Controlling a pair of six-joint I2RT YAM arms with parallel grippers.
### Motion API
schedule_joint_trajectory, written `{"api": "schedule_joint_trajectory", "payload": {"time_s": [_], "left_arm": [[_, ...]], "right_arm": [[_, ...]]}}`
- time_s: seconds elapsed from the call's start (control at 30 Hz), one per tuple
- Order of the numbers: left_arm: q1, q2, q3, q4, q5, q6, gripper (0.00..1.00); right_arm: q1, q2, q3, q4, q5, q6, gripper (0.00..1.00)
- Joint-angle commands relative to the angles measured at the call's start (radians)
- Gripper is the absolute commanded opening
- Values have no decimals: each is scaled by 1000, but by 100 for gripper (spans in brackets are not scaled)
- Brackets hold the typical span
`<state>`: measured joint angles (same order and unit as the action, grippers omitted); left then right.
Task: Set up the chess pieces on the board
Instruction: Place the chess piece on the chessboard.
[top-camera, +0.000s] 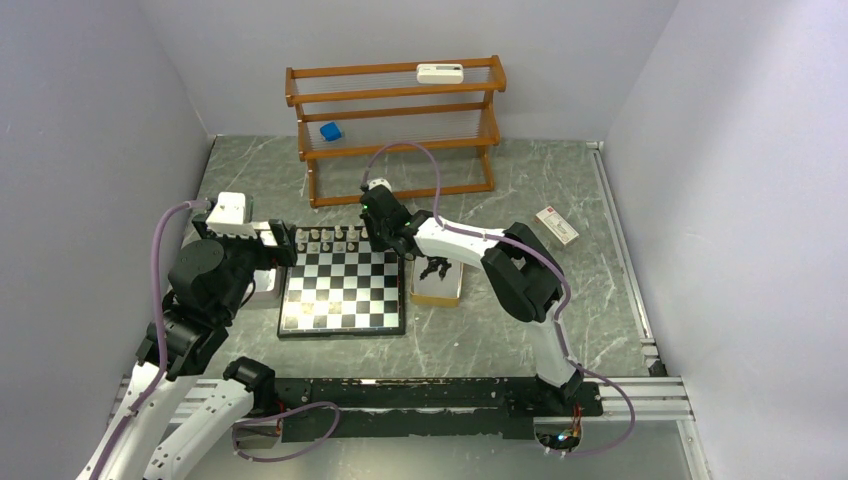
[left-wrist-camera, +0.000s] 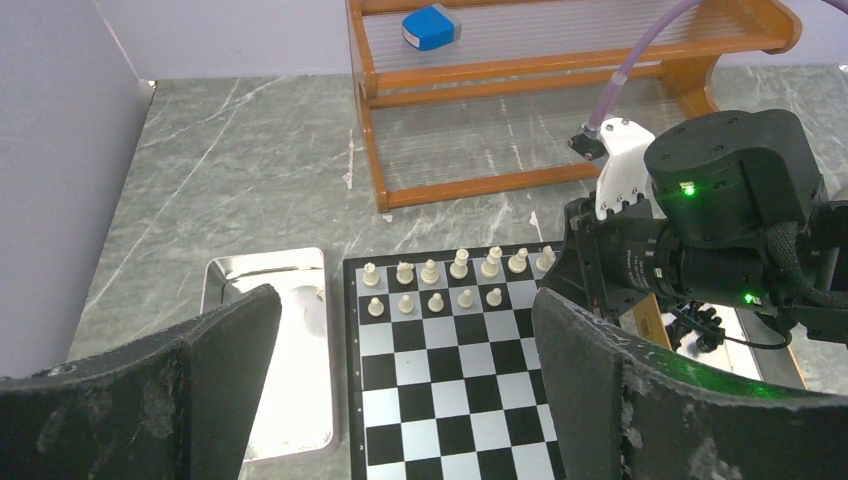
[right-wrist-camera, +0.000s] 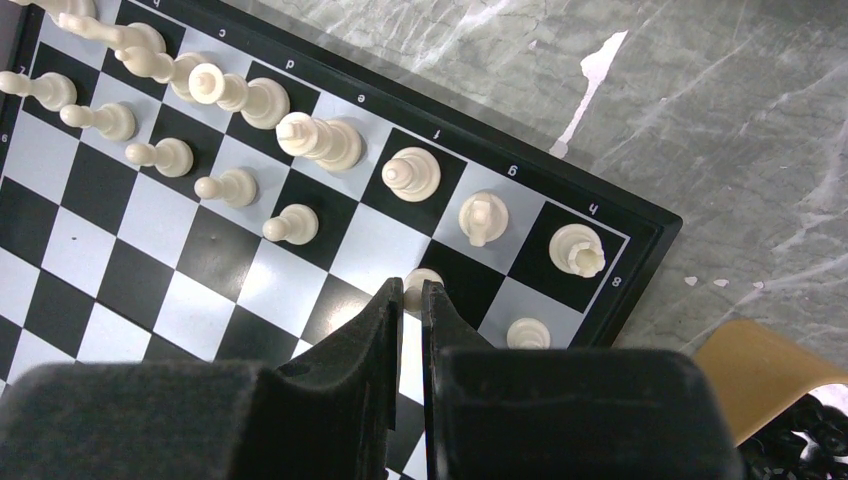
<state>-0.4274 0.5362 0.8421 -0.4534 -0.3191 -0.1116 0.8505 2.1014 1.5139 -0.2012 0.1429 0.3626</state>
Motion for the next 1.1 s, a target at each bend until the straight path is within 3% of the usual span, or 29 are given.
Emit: {"api": "schedule_joint_trajectory", "payload": {"time_s": [0.0, 1.07], "left_arm": [[-3, 4, -8, 15, -4, 4, 100], [-4, 10, -9, 18, 2, 7, 100]], "right_arm": [[-4, 0, -2, -45, 17, 11, 13], [-13, -21, -8, -52, 31, 31, 14]]}}
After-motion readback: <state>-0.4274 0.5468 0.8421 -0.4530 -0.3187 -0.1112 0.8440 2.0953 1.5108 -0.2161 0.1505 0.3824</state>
